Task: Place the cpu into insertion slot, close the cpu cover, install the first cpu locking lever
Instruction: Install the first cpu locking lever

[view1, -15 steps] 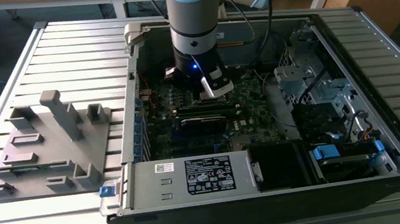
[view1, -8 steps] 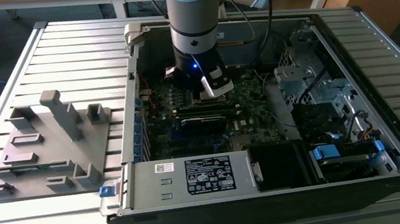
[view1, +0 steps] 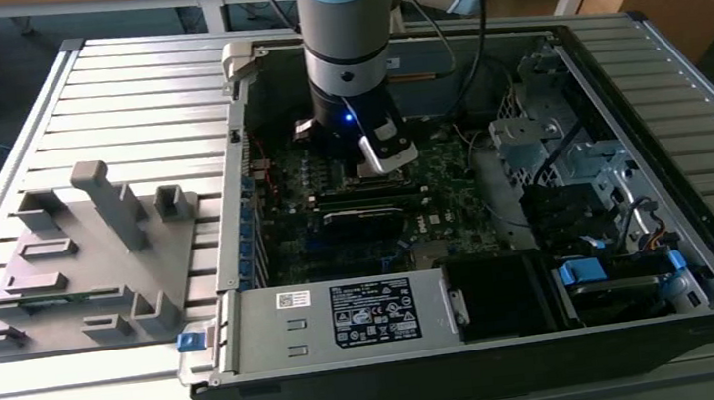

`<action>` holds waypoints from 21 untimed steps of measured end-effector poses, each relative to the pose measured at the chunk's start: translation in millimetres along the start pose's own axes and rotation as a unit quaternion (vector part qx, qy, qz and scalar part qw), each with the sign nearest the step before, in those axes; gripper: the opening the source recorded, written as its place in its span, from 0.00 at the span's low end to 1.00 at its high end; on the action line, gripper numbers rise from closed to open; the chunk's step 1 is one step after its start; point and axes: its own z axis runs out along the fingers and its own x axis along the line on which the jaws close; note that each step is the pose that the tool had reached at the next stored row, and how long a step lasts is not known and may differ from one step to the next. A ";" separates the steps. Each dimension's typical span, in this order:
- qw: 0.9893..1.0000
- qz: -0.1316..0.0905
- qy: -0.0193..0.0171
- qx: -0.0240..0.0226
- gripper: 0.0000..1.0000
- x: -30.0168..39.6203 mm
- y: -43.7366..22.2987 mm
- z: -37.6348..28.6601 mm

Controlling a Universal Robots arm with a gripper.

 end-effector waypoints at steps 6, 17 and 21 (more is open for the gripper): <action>1.000 0.000 0.000 0.000 0.10 -5.9 2.8 0.8; 1.000 -0.001 -0.002 0.013 0.10 -9.2 21.2 4.7; 1.000 -0.001 -0.002 0.017 0.10 -16.8 23.7 5.6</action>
